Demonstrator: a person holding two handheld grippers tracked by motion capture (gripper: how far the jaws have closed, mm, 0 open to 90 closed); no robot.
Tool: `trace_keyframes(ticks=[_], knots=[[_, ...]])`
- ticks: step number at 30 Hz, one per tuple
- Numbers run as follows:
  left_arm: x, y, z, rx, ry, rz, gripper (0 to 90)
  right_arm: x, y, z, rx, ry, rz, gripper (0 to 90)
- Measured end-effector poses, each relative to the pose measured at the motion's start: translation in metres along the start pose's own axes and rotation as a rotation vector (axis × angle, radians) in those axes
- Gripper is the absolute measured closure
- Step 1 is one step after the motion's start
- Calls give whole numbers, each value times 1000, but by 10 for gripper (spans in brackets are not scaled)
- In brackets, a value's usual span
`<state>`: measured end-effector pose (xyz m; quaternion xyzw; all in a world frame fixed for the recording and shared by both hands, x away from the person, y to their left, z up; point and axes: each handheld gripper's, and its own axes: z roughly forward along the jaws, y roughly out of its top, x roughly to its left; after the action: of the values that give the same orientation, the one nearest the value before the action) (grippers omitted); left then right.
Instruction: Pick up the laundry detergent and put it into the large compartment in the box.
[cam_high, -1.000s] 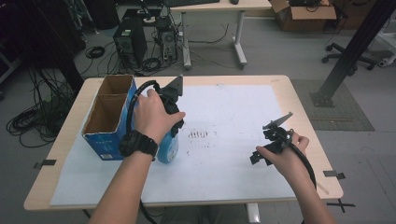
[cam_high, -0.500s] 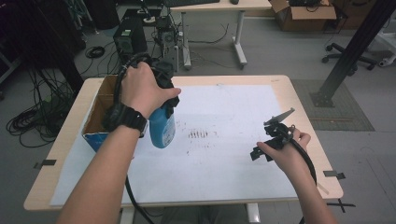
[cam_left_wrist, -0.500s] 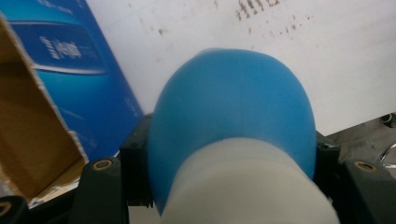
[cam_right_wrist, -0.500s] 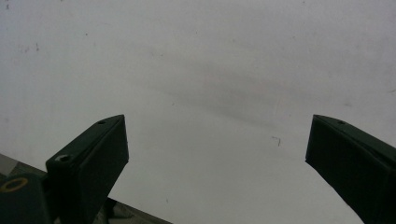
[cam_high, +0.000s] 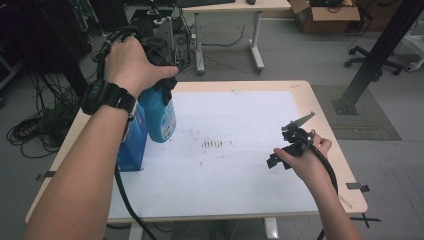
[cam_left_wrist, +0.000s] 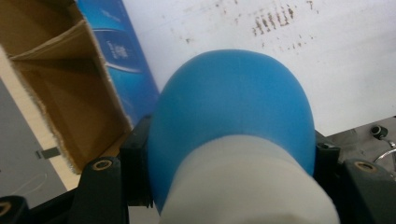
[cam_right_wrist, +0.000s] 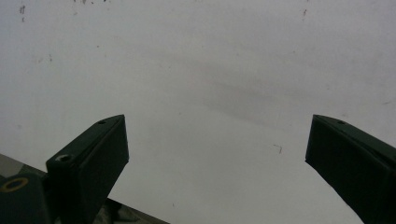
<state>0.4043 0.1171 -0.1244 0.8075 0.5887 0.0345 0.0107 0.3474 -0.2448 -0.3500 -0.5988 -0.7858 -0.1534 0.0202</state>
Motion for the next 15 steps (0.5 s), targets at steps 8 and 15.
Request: trace_keyframes(ticks=[8,15], knots=[[22,2,-15,-12,12,-47,374,1,5,2,13,-15,2,61],[49,-2,-29,-30,11,-108,374,-3,5,1,11,-23,15,61]])
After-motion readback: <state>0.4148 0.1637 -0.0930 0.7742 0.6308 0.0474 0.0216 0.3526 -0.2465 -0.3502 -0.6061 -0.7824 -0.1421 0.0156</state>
